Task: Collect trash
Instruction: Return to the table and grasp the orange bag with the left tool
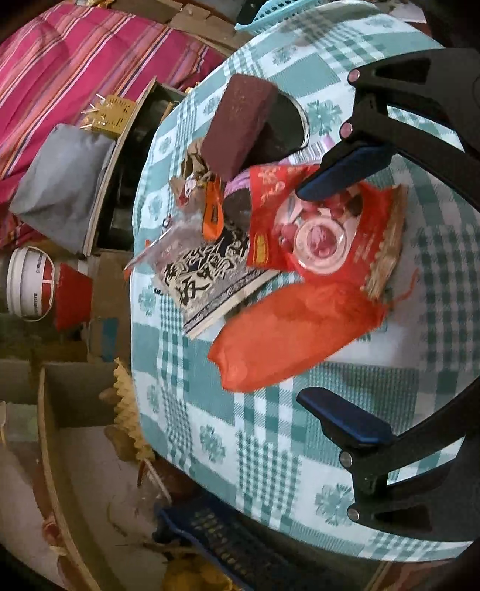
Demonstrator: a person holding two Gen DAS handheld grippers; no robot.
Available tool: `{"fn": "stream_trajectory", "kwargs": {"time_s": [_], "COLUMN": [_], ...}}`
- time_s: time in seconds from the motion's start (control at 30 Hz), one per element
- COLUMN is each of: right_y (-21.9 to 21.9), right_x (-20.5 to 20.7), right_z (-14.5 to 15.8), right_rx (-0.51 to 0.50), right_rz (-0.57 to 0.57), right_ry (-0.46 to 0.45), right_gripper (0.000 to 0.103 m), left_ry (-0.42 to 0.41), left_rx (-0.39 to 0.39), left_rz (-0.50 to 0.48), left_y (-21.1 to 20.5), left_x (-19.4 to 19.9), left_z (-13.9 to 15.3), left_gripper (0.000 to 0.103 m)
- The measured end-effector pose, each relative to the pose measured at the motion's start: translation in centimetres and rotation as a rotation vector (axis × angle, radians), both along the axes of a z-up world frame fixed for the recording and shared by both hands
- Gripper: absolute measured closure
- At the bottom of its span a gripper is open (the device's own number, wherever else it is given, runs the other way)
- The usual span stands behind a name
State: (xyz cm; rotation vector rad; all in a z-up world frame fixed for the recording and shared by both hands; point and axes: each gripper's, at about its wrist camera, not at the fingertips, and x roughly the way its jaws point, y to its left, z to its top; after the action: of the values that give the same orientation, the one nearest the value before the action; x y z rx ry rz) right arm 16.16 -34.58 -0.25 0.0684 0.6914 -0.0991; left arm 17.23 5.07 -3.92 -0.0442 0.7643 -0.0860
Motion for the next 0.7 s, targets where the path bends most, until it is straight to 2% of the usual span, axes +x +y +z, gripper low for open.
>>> {"fn": "stream_trajectory", "kwargs": {"time_s": [0.07, 0.13, 0.2, 0.23, 0.3, 0.4, 0.43, 0.5, 0.7], "right_y": [0.9, 1.9, 2.7, 3.1, 3.8, 4.8, 5.1, 5.9, 8.6], "right_x": [0.0, 0.0, 0.1, 0.1, 0.1, -0.2, -0.2, -0.4, -0.5], "right_z": [0.2, 0.3, 0.3, 0.3, 0.4, 1.0, 1.1, 1.4, 1.6], "right_rx": [0.0, -0.017, -0.038, -0.043, -0.041, -0.04, -0.041, -0.04, -0.005], "right_rz": [0.022, 0.041, 0.053, 0.059, 0.076, 0.096, 0.103, 0.12, 0.186], "right_ry": [-0.008, -0.013, -0.014, -0.013, -0.011, -0.025, -0.03, -0.037, -0.031], "right_gripper": [0.009, 0.009, 0.009, 0.009, 0.009, 0.009, 0.009, 0.009, 0.009], "left_ry": [0.01, 0.036, 0.059, 0.075, 0.099, 0.116, 0.111, 0.095, 0.024], "left_rx": [0.012, 0.013, -0.005, -0.012, -0.018, -0.045, -0.044, -0.028, -0.025], "left_rz": [-0.008, -0.016, -0.021, -0.026, -0.028, -0.034, -0.034, -0.037, -0.027], "left_y": [0.2, 0.3, 0.7, 0.9, 1.2, 1.7, 1.8, 1.9, 2.7], "left_x": [0.1, 0.3, 0.6, 0.7, 0.9, 0.9, 0.9, 0.5, -0.8], "left_z": [-0.1, -0.5, -0.7, -0.9, -1.3, -1.5, -1.5, -1.2, 0.4], "left_gripper": [0.009, 0.017, 0.037, 0.041, 0.057, 0.072, 0.075, 0.087, 0.089]}}
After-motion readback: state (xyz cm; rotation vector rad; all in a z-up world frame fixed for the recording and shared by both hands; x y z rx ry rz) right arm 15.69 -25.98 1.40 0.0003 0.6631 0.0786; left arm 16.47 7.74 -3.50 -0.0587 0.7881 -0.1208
